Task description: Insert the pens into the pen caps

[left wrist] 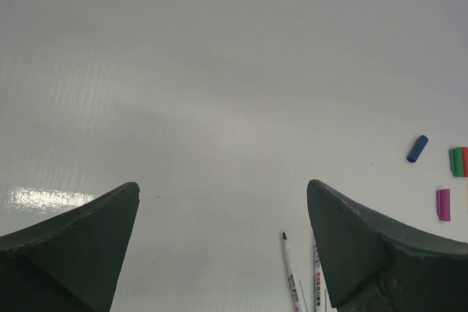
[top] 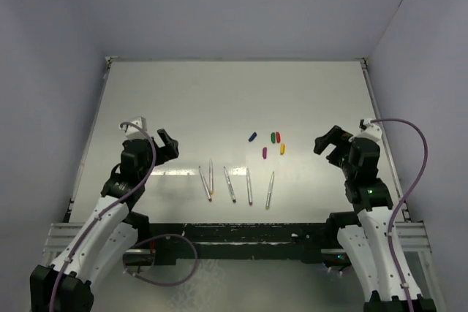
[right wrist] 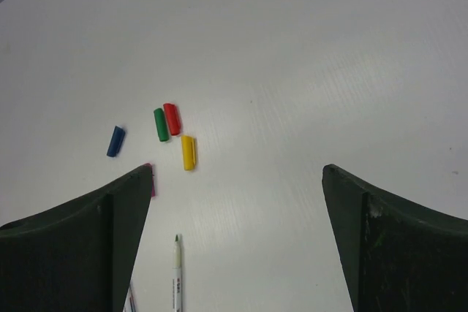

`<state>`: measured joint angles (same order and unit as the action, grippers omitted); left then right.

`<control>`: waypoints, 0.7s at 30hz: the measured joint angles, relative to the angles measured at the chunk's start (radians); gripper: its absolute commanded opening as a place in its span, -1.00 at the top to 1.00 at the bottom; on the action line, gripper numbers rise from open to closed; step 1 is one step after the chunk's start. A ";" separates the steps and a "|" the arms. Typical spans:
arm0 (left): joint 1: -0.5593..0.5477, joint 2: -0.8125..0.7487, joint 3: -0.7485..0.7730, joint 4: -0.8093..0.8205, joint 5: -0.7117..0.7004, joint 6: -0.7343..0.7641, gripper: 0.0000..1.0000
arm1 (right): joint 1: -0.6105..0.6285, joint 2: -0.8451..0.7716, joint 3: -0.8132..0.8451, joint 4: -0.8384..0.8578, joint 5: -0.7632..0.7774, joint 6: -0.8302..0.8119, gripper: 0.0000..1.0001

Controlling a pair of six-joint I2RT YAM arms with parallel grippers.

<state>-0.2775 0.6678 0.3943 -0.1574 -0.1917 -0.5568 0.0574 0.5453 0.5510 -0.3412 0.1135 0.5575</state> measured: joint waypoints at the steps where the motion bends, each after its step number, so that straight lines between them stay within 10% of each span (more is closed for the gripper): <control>1: 0.000 0.001 0.000 0.000 -0.002 0.002 -0.98 | 0.000 0.006 0.000 0.002 0.000 -0.003 -1.00; 21: -0.004 0.121 0.011 0.092 0.032 0.079 -0.98 | 0.000 -0.005 -0.004 0.037 -0.078 -0.032 -1.00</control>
<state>-0.2817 0.7887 0.4053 -0.0650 -0.1596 -0.4778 0.0574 0.5404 0.5472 -0.3038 0.0357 0.5255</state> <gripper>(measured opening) 0.990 0.998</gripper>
